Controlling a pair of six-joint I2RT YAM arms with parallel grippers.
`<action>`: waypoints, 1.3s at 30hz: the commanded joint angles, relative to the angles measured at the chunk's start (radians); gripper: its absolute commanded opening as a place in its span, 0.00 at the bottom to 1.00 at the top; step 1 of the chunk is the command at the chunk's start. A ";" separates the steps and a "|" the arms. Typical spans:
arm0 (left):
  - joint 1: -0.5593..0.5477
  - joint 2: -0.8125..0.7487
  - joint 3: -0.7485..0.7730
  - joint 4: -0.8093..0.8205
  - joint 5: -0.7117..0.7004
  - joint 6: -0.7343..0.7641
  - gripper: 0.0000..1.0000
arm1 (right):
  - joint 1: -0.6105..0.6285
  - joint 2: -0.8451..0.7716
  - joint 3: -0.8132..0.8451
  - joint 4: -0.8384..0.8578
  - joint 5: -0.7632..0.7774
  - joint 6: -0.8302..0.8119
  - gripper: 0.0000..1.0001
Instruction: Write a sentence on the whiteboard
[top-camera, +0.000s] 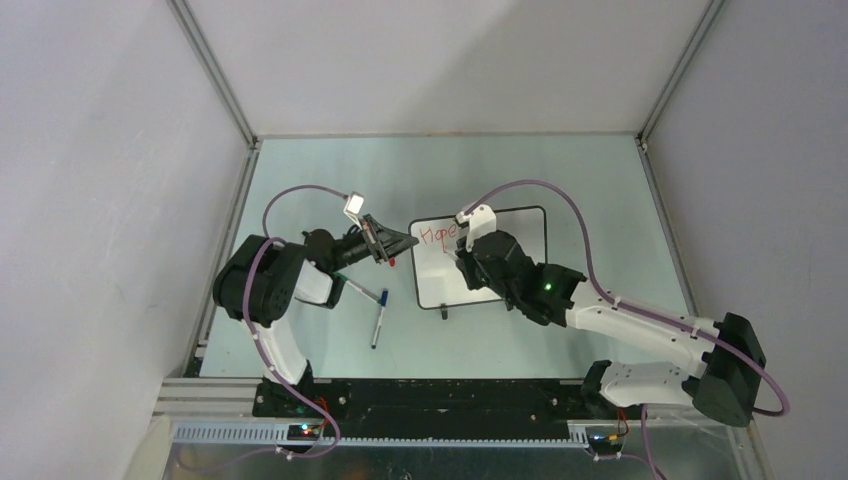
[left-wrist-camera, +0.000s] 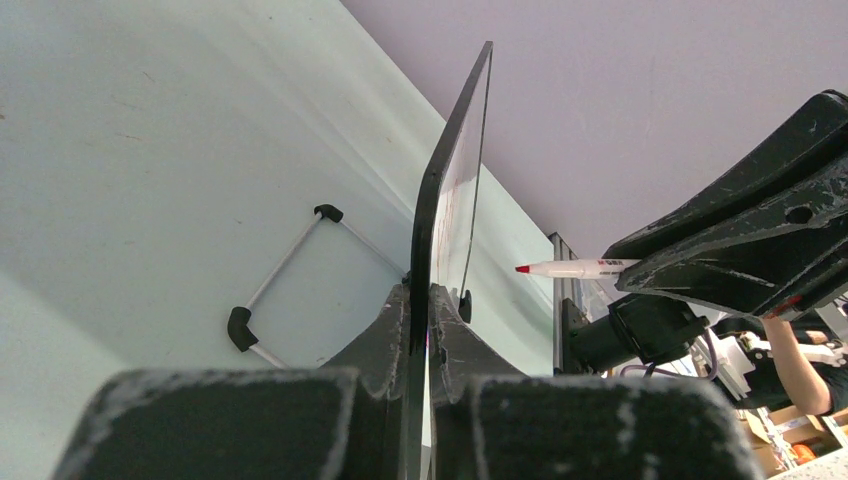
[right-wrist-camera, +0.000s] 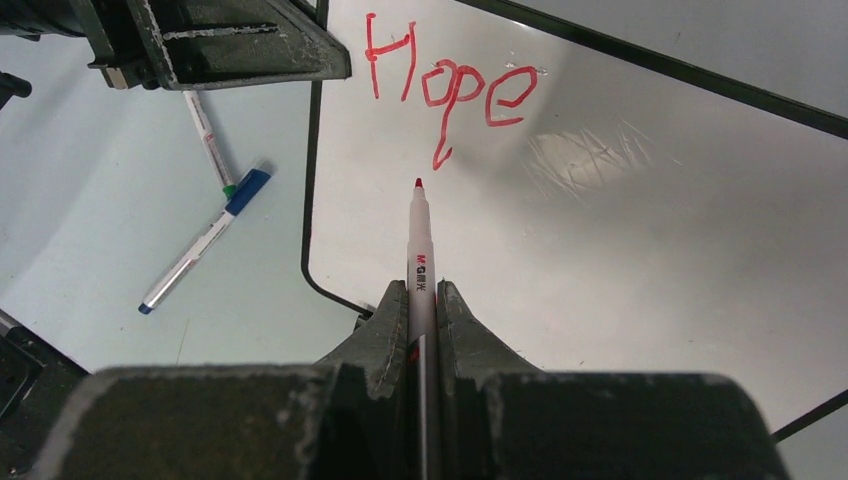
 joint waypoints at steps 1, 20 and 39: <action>-0.017 -0.024 -0.016 0.023 0.021 0.037 0.00 | 0.017 0.026 0.003 0.066 0.069 -0.020 0.00; -0.018 -0.025 -0.016 0.022 0.021 0.037 0.00 | 0.069 0.065 -0.032 0.104 0.198 -0.025 0.00; -0.019 -0.024 -0.016 0.023 0.021 0.039 0.00 | 0.031 0.103 0.002 0.105 0.186 -0.026 0.00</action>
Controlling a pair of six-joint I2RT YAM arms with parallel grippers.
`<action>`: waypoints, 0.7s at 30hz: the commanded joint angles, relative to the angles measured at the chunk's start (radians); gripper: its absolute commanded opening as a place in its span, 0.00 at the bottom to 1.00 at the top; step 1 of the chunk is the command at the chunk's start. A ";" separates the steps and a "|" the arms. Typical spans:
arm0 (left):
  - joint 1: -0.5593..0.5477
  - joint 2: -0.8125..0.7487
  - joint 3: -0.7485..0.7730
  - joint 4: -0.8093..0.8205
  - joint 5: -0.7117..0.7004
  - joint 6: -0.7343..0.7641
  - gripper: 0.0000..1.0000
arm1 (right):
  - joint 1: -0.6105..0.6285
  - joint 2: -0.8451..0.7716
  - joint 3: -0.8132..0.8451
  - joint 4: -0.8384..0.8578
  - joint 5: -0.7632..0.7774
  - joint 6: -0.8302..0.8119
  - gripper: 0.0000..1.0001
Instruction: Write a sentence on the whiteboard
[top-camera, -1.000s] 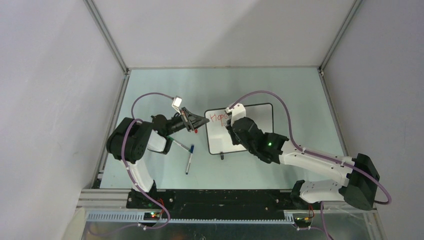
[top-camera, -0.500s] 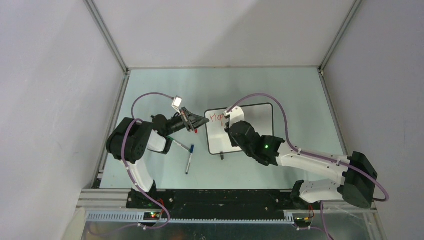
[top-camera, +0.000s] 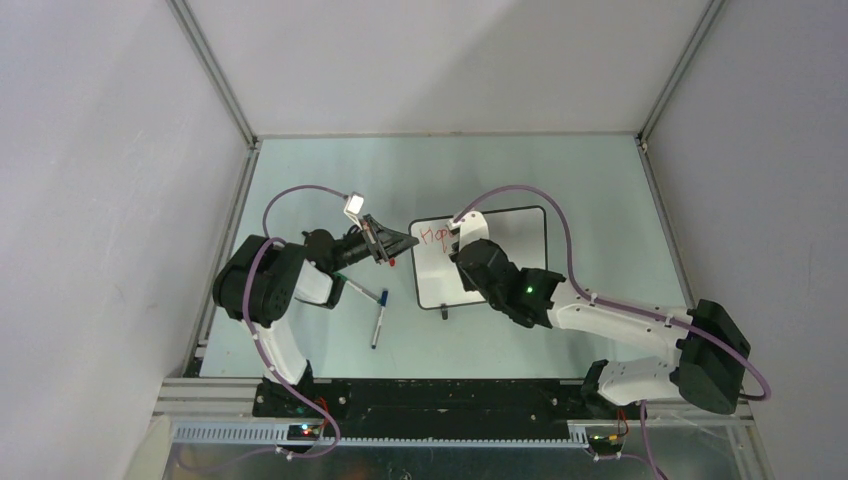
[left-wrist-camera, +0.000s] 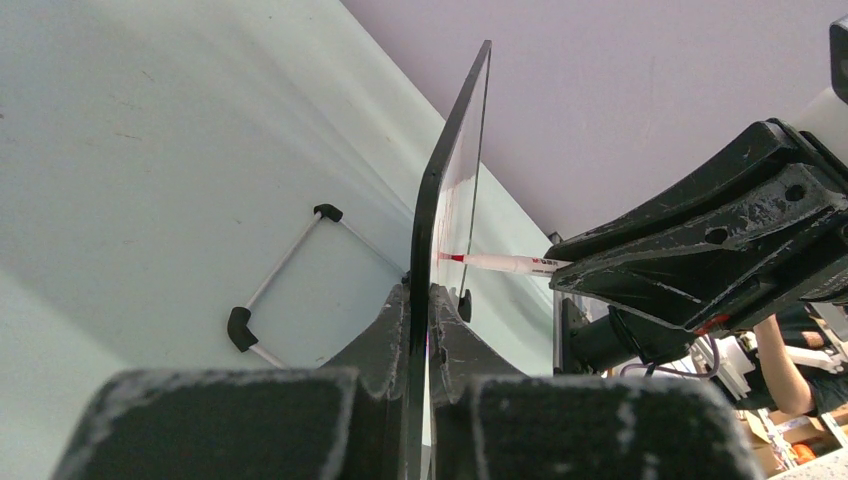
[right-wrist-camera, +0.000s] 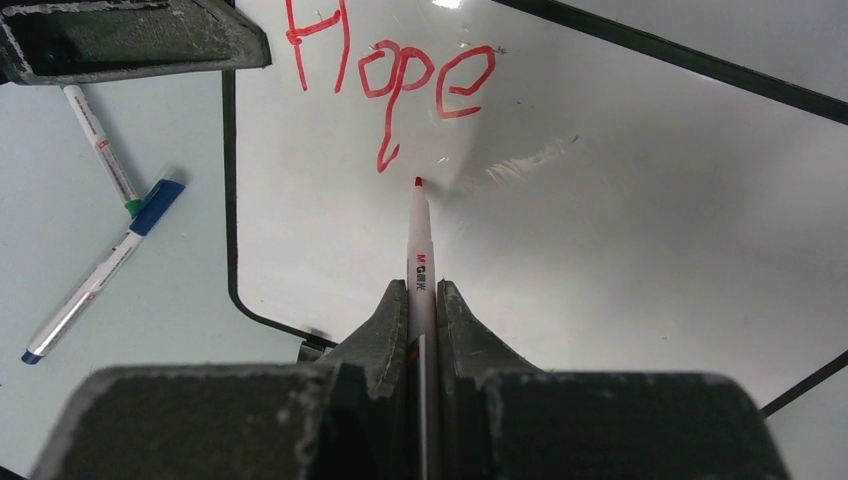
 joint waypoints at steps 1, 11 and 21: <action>-0.017 -0.021 -0.015 0.022 0.022 0.038 0.00 | -0.010 0.006 0.038 0.032 0.019 -0.004 0.00; -0.017 -0.021 -0.014 0.022 0.022 0.037 0.00 | -0.026 0.028 0.045 0.005 0.008 0.008 0.00; -0.017 -0.021 -0.014 0.023 0.022 0.037 0.00 | -0.022 0.017 0.046 -0.055 0.007 0.032 0.00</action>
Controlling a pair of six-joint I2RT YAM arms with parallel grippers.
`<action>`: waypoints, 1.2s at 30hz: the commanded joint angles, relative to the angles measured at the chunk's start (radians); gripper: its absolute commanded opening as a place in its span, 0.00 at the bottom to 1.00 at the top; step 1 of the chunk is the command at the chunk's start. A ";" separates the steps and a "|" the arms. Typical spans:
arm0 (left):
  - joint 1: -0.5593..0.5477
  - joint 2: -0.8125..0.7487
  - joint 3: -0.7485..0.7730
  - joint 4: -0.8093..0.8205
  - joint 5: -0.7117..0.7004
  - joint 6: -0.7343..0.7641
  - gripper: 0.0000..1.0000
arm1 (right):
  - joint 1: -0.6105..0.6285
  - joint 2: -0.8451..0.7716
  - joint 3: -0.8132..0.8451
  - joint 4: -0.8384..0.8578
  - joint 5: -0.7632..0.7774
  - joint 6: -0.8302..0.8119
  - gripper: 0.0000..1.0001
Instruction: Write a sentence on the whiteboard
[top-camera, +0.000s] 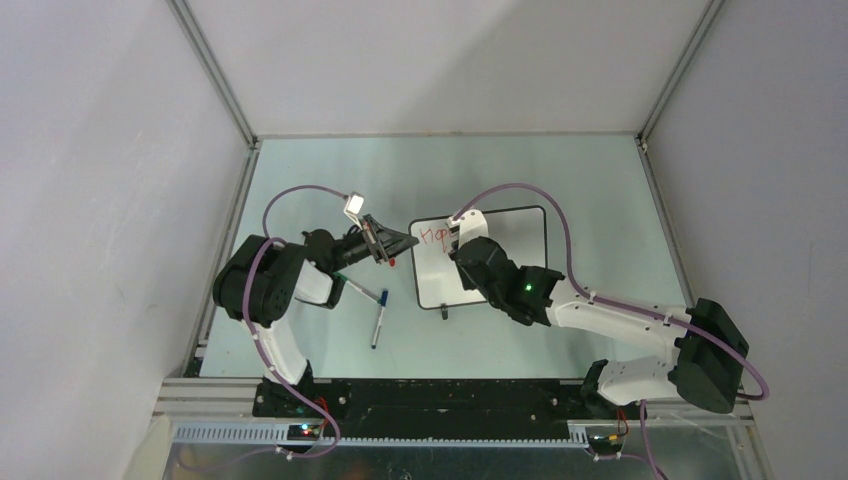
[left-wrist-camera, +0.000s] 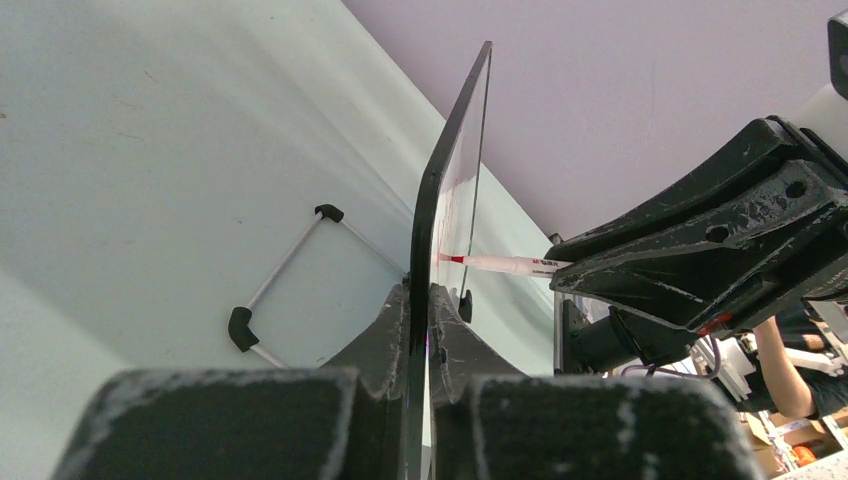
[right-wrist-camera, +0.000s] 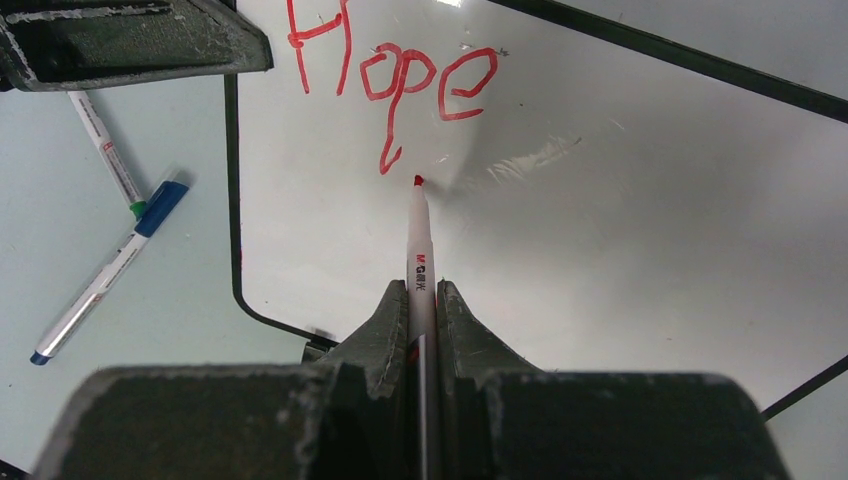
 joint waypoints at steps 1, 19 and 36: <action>-0.018 -0.022 -0.014 0.024 0.027 0.037 0.00 | -0.007 0.004 0.029 -0.049 0.018 0.025 0.00; -0.017 -0.021 -0.015 0.025 0.025 0.036 0.00 | 0.022 -0.028 0.004 -0.092 0.016 0.053 0.00; -0.017 -0.021 -0.015 0.024 0.027 0.037 0.00 | -0.009 0.003 0.055 -0.057 -0.008 0.009 0.00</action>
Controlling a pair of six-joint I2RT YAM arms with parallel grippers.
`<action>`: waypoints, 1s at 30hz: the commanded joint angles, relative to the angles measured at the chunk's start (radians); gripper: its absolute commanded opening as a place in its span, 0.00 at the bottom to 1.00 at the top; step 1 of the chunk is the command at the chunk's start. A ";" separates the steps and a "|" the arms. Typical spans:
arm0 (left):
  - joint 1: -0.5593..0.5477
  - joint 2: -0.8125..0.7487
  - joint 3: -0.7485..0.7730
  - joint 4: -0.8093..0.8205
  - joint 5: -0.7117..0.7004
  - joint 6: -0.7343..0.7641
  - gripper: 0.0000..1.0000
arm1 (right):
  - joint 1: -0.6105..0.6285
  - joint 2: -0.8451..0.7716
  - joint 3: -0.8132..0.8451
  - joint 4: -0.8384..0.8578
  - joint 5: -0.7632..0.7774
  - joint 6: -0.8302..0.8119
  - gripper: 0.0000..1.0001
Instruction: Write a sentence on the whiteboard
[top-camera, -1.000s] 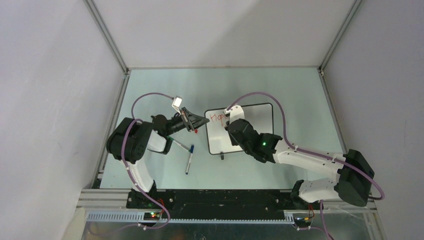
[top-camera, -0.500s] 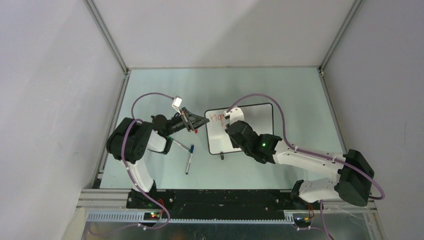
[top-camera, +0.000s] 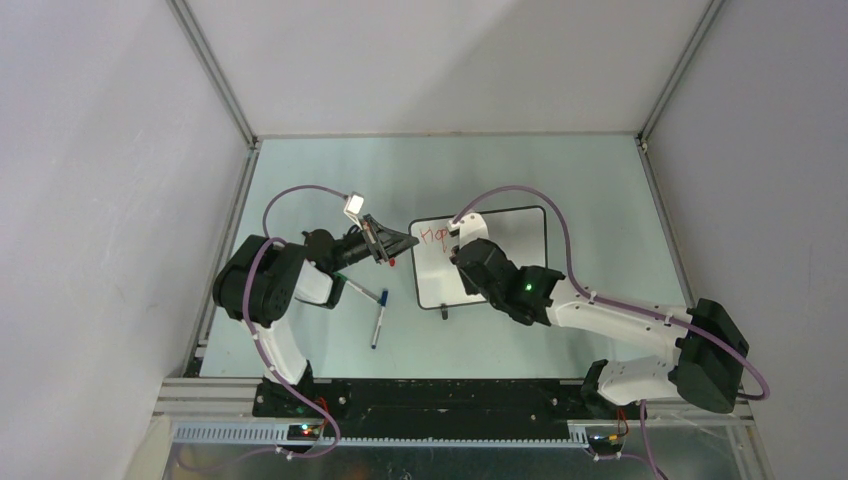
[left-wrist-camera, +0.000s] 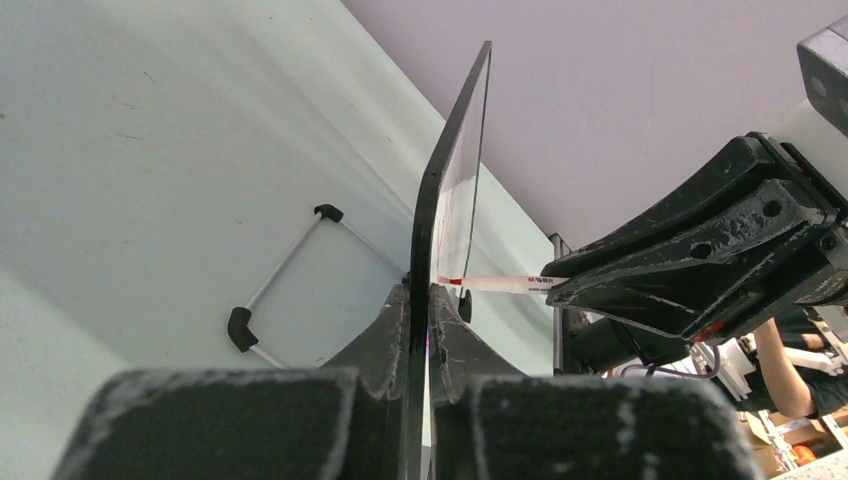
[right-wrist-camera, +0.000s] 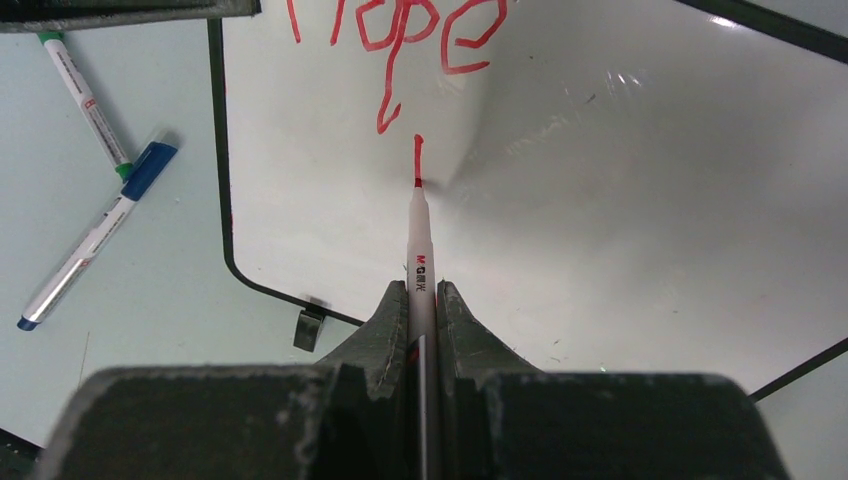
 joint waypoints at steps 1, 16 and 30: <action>-0.017 -0.021 -0.014 0.024 0.026 0.037 0.00 | -0.018 0.006 0.049 0.025 0.011 -0.017 0.00; -0.017 -0.019 -0.012 0.024 0.027 0.035 0.00 | -0.031 0.023 0.078 0.029 -0.009 -0.026 0.00; -0.017 -0.020 -0.012 0.024 0.026 0.035 0.00 | -0.050 0.011 0.078 0.017 0.016 -0.022 0.00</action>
